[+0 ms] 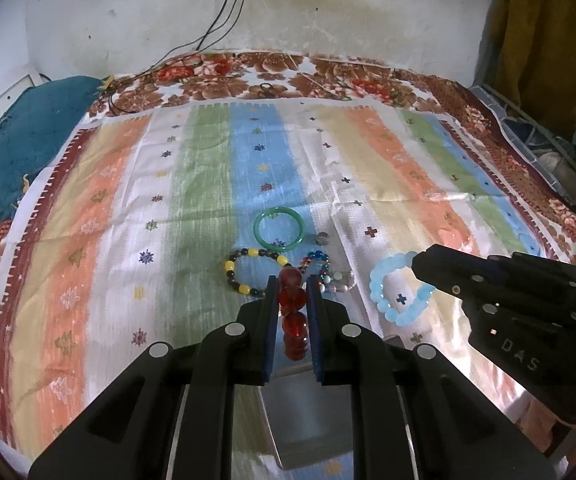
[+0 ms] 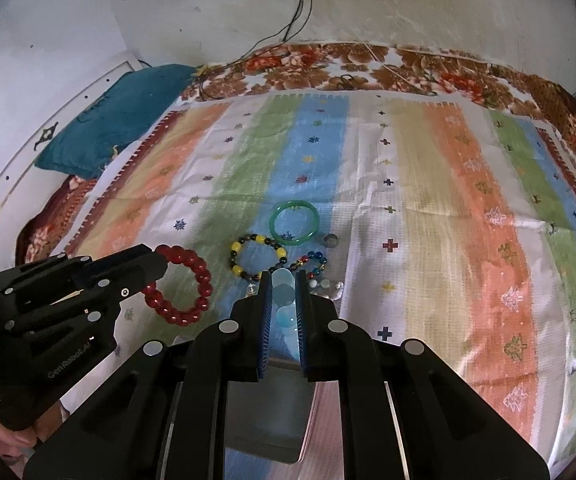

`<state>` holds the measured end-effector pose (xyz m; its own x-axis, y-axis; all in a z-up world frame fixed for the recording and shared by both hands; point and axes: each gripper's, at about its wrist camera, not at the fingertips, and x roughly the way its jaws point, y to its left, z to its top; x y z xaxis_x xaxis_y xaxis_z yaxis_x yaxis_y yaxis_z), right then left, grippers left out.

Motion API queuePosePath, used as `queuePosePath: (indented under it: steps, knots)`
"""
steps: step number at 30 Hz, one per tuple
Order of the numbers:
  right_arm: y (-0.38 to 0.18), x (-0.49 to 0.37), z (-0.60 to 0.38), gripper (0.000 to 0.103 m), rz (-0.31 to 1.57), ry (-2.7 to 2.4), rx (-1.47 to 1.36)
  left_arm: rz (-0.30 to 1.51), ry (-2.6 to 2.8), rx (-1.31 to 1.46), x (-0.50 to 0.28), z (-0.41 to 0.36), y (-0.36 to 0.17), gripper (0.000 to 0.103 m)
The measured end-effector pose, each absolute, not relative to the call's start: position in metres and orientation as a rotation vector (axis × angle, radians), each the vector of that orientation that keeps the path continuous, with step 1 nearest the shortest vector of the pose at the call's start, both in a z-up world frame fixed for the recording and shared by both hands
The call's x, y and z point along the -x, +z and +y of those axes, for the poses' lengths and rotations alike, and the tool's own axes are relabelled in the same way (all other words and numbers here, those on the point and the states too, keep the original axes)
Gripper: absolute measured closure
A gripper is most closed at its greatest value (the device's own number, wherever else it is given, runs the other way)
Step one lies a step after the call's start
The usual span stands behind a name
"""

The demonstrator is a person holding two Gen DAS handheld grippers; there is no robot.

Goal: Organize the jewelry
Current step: 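Lift both held bracelets and carry them back over the silver tin box, then lower both bracelets into the tin box and open both tools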

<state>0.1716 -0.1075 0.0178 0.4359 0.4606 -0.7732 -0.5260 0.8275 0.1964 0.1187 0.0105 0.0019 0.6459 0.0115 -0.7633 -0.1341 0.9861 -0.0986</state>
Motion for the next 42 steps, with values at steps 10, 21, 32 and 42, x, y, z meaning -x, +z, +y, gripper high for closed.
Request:
queuePosePath:
  steps: [10,21,32,42]
  knots:
    - [0.021,-0.148,-0.115,0.091,0.929,0.666,0.102,0.850,0.061,0.140,-0.092,-0.006,0.005,0.090]
    - [0.022,-0.126,-0.124,0.091,0.932,0.692,0.099,0.851,0.052,0.167,-0.073,-0.006,0.003,0.090]
    - [0.017,-0.127,-0.133,0.090,0.961,0.689,0.025,0.852,0.073,0.171,-0.069,-0.006,0.001,0.084]
    - [0.009,-0.135,-0.136,0.072,0.981,0.659,0.027,0.859,0.126,0.222,-0.071,0.015,-0.004,0.054]
